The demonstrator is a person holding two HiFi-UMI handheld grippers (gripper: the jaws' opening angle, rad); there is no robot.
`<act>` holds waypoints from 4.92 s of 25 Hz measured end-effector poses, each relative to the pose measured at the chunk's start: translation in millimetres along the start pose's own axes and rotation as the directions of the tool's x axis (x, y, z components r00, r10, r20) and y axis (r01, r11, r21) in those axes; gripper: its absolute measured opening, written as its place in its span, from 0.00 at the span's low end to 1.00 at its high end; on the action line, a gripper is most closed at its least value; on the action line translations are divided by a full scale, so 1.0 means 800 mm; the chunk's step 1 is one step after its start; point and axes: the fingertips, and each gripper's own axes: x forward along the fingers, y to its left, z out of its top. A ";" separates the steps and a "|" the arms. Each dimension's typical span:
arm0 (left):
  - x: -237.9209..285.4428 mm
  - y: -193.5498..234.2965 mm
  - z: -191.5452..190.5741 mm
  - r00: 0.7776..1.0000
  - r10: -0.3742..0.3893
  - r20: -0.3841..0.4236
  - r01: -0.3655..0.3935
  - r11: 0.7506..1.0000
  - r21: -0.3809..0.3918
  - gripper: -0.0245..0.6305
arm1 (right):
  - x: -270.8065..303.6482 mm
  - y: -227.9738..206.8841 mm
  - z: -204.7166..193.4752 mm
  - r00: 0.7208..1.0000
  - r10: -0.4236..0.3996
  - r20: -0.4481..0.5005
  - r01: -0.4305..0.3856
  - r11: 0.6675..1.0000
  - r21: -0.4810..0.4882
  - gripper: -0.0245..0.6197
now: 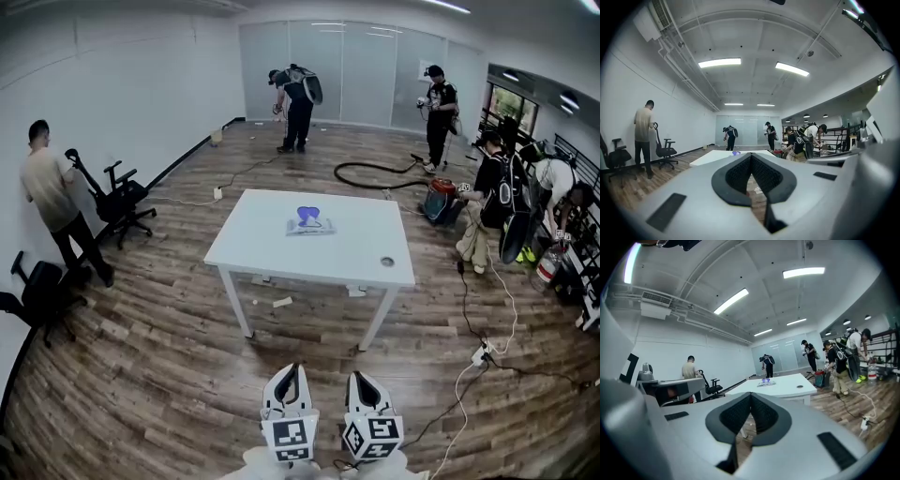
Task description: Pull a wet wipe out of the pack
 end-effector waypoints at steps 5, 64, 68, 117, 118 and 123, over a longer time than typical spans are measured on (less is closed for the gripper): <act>0.018 0.003 -0.001 1.000 -0.005 0.000 0.005 1.000 0.000 0.03 | 0.016 -0.003 0.002 1.000 0.001 -0.004 -0.001 1.000 -0.006 0.05; 0.341 0.141 -0.006 1.000 -0.008 0.000 0.008 0.999 -0.032 0.03 | 0.366 -0.031 0.071 0.999 0.016 -0.042 -0.017 1.000 -0.008 0.05; 0.347 0.143 -0.004 1.000 -0.016 0.007 0.016 1.000 -0.018 0.03 | 0.373 -0.035 0.072 0.999 0.003 -0.048 -0.004 1.000 -0.001 0.05; 0.465 0.163 -0.028 0.998 0.027 -0.052 -0.028 1.000 -0.015 0.03 | 0.493 -0.088 0.088 0.997 0.027 -0.074 -0.026 1.000 0.013 0.05; 0.470 0.163 -0.028 0.998 0.028 -0.054 -0.029 0.999 -0.015 0.03 | 0.498 -0.091 0.089 0.997 0.027 -0.075 -0.026 1.000 0.013 0.05; 0.498 0.158 -0.029 0.998 0.011 -0.065 -0.012 1.000 -0.019 0.03 | 0.520 -0.106 0.099 0.997 0.025 -0.076 -0.024 1.000 0.013 0.05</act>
